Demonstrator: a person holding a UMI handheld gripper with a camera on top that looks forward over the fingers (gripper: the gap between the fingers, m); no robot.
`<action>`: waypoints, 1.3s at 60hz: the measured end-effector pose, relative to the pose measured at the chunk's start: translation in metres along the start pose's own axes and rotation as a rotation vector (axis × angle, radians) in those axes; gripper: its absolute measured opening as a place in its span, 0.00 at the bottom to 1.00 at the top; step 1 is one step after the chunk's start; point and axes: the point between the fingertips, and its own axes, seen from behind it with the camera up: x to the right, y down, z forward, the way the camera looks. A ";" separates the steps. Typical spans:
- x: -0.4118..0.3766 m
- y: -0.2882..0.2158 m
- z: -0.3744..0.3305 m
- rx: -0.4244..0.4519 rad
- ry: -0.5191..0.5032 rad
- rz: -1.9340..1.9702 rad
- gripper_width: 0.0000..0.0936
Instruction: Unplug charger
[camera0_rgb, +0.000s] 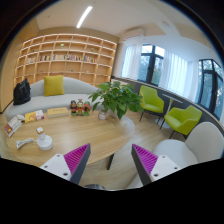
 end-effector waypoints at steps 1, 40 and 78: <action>-0.002 0.003 0.003 -0.003 -0.005 -0.005 0.91; -0.344 0.045 0.062 0.033 -0.527 -0.019 0.91; -0.412 0.031 0.176 0.010 -0.480 0.024 0.25</action>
